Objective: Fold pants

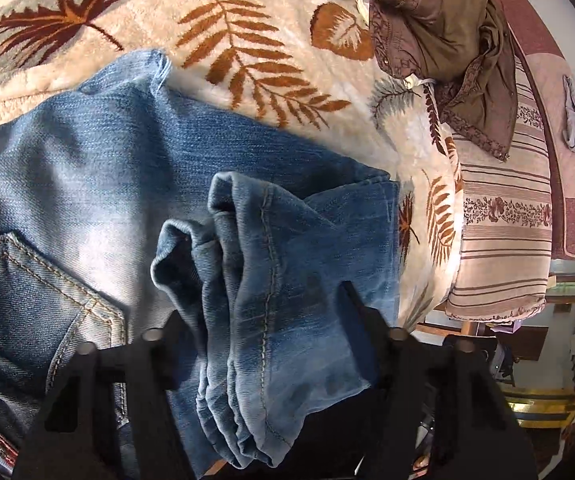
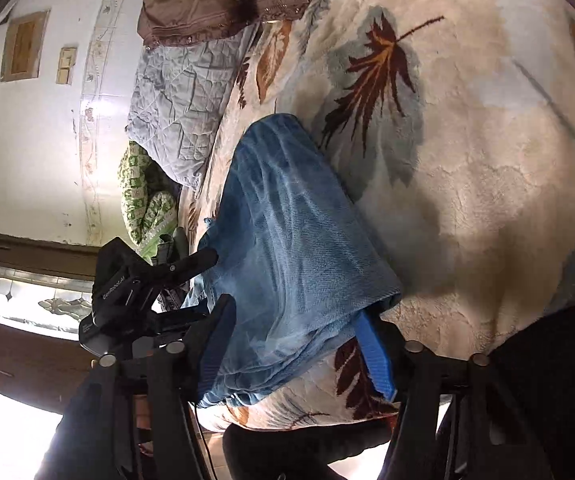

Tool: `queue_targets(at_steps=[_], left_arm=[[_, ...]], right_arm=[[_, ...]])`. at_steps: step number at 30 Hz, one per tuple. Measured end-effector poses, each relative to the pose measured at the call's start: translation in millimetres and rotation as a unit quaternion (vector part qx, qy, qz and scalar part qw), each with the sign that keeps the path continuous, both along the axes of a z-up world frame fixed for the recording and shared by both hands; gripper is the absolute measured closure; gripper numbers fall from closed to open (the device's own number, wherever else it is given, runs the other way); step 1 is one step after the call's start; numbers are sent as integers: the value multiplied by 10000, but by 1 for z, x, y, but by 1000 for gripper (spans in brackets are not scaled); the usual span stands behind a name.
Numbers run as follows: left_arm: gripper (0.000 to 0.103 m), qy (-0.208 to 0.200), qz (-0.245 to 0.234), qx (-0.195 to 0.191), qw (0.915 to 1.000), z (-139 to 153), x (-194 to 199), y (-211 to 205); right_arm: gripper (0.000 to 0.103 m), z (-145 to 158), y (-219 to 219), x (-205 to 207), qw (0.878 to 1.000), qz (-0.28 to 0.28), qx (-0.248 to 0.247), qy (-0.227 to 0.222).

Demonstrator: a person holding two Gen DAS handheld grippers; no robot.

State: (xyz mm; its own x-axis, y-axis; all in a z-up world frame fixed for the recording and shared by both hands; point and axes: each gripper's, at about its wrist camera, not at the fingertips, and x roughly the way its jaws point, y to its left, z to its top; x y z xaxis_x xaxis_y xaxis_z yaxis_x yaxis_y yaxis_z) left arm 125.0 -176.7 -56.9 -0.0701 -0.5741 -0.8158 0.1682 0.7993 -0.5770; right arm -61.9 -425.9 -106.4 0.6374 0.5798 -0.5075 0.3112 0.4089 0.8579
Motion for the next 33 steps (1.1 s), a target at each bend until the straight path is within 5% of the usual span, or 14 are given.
queue_targets(at_steps=[1,5,8,12,16,21,25,30,33], left_arm=[[81,-60,9,-82,9999,5,-1,-1],[83,-620,-73,-186,9979,20,-7,-7],[83,-523,-223,564,9968,-10,-7,-17],[82,-622,-157,404,9971,-7,-12,-3],[81,-980,-361,99,9945,28,-26,19],[49,-1416,-287,-382,9888,61,-30,6],[49,-1118,-212,-218,9933,40,-15,-22],[51,-812,-130,211,9964,-3,-6,-31],[50,-866,-95,176,9960,0,-6,-31]], right_arm=[[97,6,-1,3,9998,5,-140,-133],[97,47,-12,-8,9858,-195,-1464,-799],[97,14,-11,0,9888,123,-1486,-72],[86,19,-14,-13,9928,81,-1187,-136],[83,45,-30,-42,9920,-97,-1247,-184],[83,80,-33,-36,9819,-242,-1595,-997],[83,70,-16,6,9822,54,-1585,-1004],[86,20,-4,28,9816,378,-1856,-245],[87,16,-9,23,9846,279,-1674,-410]])
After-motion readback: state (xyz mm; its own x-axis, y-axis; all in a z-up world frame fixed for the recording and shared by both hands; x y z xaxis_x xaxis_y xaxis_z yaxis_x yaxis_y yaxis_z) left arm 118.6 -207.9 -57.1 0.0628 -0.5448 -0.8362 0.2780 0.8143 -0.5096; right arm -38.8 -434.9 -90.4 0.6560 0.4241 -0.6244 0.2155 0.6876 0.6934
